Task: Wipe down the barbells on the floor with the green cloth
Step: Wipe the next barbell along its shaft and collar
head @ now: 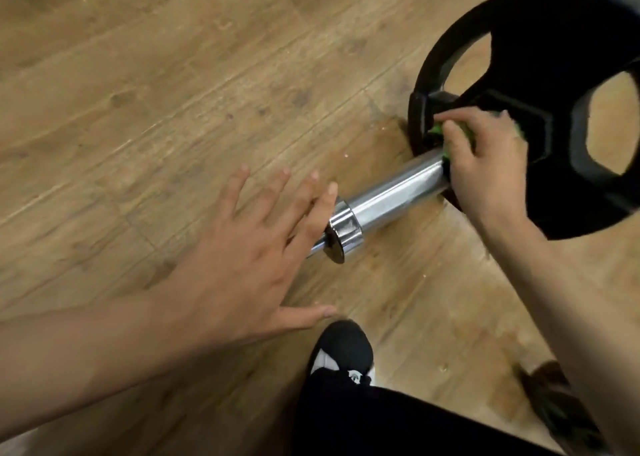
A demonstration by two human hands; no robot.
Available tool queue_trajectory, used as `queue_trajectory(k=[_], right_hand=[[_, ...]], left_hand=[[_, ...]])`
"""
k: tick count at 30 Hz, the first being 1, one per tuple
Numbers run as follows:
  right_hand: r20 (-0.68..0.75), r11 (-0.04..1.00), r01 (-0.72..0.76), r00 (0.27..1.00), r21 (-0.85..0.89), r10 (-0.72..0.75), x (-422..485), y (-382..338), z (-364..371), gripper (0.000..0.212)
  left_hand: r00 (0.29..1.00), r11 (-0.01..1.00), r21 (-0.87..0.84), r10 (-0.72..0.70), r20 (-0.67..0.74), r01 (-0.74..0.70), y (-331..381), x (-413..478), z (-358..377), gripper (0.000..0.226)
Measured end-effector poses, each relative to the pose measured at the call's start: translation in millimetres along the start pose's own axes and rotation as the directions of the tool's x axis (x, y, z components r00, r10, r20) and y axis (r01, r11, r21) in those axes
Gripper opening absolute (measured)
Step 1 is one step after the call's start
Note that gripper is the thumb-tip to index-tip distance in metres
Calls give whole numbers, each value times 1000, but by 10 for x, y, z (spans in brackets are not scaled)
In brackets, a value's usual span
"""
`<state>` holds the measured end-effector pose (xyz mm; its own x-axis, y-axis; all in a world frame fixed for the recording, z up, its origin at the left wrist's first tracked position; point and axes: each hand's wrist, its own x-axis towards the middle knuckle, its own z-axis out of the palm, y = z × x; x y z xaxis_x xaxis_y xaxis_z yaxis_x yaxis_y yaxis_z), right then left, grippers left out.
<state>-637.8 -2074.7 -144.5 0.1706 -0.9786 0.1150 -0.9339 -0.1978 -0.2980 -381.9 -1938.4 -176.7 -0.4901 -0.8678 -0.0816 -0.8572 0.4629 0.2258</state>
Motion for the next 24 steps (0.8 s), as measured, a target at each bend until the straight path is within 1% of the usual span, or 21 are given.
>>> queue_trajectory(k=[1,2,3,4,5,7,8,10,11,12,13,14,15,16,17,18,19,20,21,23,24], right_hand=[[17,996,85,996,3,-85,-181,-123,108,28],[78,982,181,980,48,-184,-400,-218,194,29],[126,952,291,945,97,-302,-536,-220,191,31],[151,939,328,928,105,-341,-499,-148,119,32],[114,959,277,952,68,-283,-325,-25,1,31],[34,999,30,999,20,-30,-162,98,-107,28],[22,1000,12,1000,13,-13,-218,65,-77,27],[98,977,198,974,73,-205,-564,-144,131,28],[144,945,309,936,103,-322,-665,-146,157,29],[160,935,344,921,89,-354,-621,-60,114,29],[122,951,308,943,42,-311,-458,69,22,27],[55,980,197,979,-7,-196,-374,128,-29,25],[-2,999,54,999,-2,-54,-371,111,-23,24],[-36,1000,8,999,-14,-8,-435,57,29,24],[-35,997,66,997,-29,-67,-616,-67,135,27],[41,980,198,979,-12,-197,-816,-167,200,34],[116,929,369,923,8,-367,-890,-146,197,41],[144,890,455,881,10,-451,-799,-51,123,44],[121,903,429,897,-13,-424,-601,116,27,42],[-4,986,160,987,-41,-161,-266,371,-72,30],[-50,999,48,998,-19,-49,-226,347,-49,25]], left_hand=[[1000,1000,7,8,-6,-8,27,-7,8,111],[1000,1000,7,19,-15,-19,61,-12,26,111],[999,1000,8,26,-32,-26,92,-18,52,111],[998,999,12,30,-46,-30,118,-32,85,111],[998,999,14,32,-45,-32,140,-40,112,111],[999,999,18,35,-27,-34,167,-28,114,112],[999,999,16,42,-24,-41,180,-30,109,112],[998,998,3,60,-29,-60,220,-63,143,113],[997,998,5,62,-42,-62,236,-76,154,114],[997,998,7,70,-42,-70,247,-78,170,114],[997,997,11,74,-35,-74,257,-73,179,116],[997,998,14,67,-24,-67,267,-75,180,117],[998,998,19,65,-22,-65,265,-77,182,119],[997,997,21,72,-26,-72,257,-75,189,119],[996,997,15,81,-34,-81,264,-73,200,120],[996,996,8,84,-37,-84,277,-88,202,120],[996,996,10,86,-38,-85,276,-99,193,120],[996,996,15,89,-30,-89,264,-96,187,121],[996,996,17,91,-16,-91,254,-92,187,122],[996,996,17,88,6,-88,238,-84,178,125],[996,996,18,86,7,-86,233,-78,179,127]])
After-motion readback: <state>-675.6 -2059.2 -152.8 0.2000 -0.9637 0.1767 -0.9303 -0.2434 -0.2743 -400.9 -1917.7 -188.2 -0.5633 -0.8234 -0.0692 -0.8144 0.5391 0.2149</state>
